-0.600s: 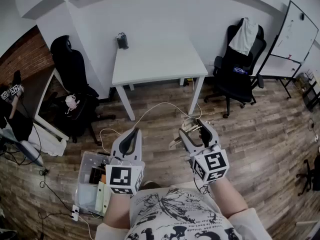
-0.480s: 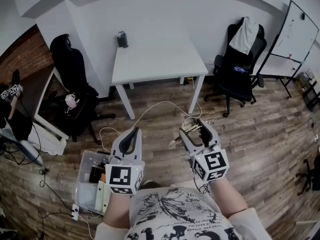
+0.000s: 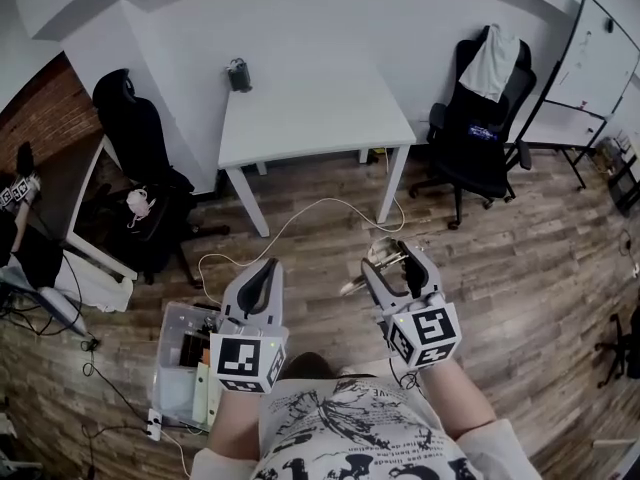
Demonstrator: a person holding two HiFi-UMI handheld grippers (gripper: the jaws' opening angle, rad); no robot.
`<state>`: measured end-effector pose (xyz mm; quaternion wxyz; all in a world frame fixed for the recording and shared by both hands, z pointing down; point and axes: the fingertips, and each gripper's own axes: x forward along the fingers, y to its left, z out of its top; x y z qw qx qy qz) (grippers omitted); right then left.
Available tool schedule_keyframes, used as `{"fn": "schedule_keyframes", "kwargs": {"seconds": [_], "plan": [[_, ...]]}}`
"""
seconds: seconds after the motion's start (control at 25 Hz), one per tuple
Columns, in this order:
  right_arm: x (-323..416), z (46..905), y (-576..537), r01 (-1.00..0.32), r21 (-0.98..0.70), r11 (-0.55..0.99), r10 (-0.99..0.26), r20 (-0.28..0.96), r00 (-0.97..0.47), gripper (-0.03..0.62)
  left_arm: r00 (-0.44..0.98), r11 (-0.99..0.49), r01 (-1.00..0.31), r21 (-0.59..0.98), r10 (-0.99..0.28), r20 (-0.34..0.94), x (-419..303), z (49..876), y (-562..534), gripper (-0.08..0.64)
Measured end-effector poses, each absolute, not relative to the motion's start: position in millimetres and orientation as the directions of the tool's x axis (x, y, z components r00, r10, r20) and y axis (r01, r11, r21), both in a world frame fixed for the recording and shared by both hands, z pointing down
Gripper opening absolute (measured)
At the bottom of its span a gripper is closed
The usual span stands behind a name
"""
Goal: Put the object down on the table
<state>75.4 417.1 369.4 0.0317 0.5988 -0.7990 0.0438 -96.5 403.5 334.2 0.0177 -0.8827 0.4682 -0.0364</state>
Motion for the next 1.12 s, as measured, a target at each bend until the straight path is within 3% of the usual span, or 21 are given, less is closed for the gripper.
{"fn": "schedule_keyframes", "kwargs": {"seconds": [0.44,1.12], "plan": [[68.6,394.1,328.7,-0.957,-0.040,0.287,-0.944,0.156,-0.289,0.281,0.559,-0.564,-0.825,-0.044,-0.824,0.091,-103.7,358.0,314.4,0.012],[60.8,380.8,32.5,-0.987,-0.042,0.153,-0.969,0.191,-0.158,0.281,0.665,-0.668,-0.743,-0.039,-0.744,0.064,-115.2,339.6,2.2,0.012]]}}
